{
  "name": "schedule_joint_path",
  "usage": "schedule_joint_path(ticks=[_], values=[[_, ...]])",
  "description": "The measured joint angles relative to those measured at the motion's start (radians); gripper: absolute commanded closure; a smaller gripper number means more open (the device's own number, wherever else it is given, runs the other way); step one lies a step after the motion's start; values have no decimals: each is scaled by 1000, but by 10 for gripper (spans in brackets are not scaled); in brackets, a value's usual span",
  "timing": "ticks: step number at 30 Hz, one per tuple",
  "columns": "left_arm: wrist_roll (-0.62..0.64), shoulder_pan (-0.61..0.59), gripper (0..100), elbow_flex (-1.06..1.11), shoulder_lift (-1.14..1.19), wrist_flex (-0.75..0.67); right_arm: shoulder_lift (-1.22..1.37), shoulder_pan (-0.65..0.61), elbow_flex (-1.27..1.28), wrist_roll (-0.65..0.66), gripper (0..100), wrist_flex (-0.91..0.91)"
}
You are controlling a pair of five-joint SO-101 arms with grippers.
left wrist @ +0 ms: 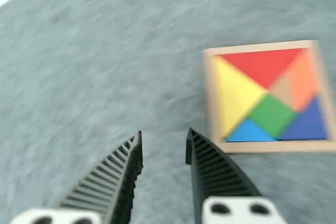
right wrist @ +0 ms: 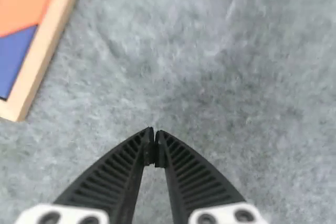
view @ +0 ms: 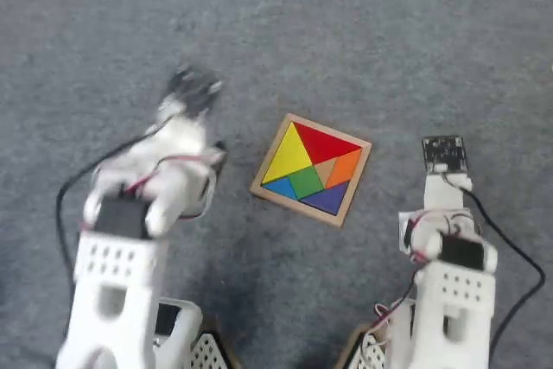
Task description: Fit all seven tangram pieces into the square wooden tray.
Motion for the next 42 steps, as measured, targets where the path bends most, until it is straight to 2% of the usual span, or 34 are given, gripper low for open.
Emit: schedule_joint_path(ticks=[2, 5, 15, 17, 26, 36, 42], values=[[0, -86, 860, 129, -115, -57, -95, 2, 69, 0, 991, -2], [0, -140, 860, 292, -258, -100, -238, -15, 166, 0, 990, -3], [3, -158, 860, 713, -534, -236, -681, -49, 371, 0, 990, 103], [3, -158, 860, 763, -574, -247, -681, -54, 370, 0, 990, 133], [3, -158, 861, 954, -784, -247, -681, -51, 370, 0, 991, 150], [3, -158, 861, 954, -918, -60, -681, -51, 370, 0, 991, 150], [3, -158, 861, 954, -921, -52, -681, -51, 370, 0, 991, 150]])
